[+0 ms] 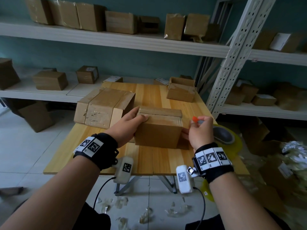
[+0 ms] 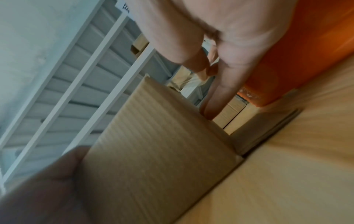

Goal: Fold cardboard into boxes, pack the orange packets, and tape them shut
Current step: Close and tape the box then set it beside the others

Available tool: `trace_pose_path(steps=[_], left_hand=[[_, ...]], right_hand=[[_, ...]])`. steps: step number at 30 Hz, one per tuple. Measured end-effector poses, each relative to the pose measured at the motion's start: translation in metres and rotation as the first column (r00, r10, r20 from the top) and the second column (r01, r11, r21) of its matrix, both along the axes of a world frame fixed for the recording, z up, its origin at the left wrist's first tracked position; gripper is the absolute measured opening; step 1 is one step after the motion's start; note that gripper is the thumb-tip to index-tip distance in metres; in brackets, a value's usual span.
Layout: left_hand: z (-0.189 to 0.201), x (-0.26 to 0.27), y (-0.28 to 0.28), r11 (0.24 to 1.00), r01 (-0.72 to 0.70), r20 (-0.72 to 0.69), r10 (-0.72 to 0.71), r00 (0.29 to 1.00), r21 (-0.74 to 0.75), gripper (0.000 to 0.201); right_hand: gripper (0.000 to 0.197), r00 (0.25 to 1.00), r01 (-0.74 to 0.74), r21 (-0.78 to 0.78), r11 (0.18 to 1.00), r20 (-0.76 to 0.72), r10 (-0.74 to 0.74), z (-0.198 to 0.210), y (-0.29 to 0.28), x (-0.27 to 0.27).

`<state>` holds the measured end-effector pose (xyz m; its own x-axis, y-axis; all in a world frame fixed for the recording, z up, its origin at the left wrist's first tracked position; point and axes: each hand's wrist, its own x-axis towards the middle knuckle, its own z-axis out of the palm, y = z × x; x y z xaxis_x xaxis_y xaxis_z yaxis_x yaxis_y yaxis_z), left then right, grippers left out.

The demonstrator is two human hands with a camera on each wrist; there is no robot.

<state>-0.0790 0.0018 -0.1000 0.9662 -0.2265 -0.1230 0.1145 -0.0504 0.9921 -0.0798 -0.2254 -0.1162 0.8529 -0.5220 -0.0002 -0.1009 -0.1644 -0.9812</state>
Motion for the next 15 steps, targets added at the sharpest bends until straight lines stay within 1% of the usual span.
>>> trace_pose_path(steps=[1, 2, 4, 6, 9, 12, 15], left_hand=[[0.002, -0.001, -0.001, 1.000, 0.000, -0.012, 0.000, 1.000, -0.010, 0.021], [0.003, -0.002, -0.001, 1.000, 0.004, -0.016, -0.005, 1.000, -0.009, 0.017], [0.003, -0.001, -0.001, 1.000, 0.011, -0.021, -0.011, 1.000, -0.015, 0.017], [0.002, -0.001, 0.000, 1.000, 0.006, -0.019, -0.007, 1.000, -0.021, 0.028], [-0.002, 0.003, 0.001, 1.000, 0.009, -0.023, -0.010, 1.000, -0.018, 0.058], [-0.005, 0.006, 0.001, 1.000, 0.004, -0.024, -0.004, 1.000, -0.002, 0.067], [-0.007, 0.009, 0.001, 1.000, -0.019, -0.033, 0.018, 0.999, -0.019, 0.075]], right_hand=[[0.023, 1.000, -0.008, -0.046, 0.999, 0.006, 0.008, 0.000, -0.001, -0.001], [0.022, 1.000, -0.015, -0.097, 0.995, 0.011, 0.017, -0.001, -0.003, -0.001], [0.023, 0.999, -0.034, -0.171, 0.985, 0.015, 0.038, -0.002, -0.006, -0.002], [0.021, 0.998, -0.053, -0.229, 0.972, 0.011, 0.057, -0.001, -0.005, -0.004], [0.018, 0.997, -0.074, -0.278, 0.958, -0.018, 0.072, -0.001, -0.002, -0.004], [0.021, 0.995, -0.097, -0.347, 0.933, -0.031, 0.092, -0.003, 0.001, -0.001], [0.019, 0.994, -0.107, -0.382, 0.918, -0.050, 0.095, -0.004, 0.006, 0.002]])
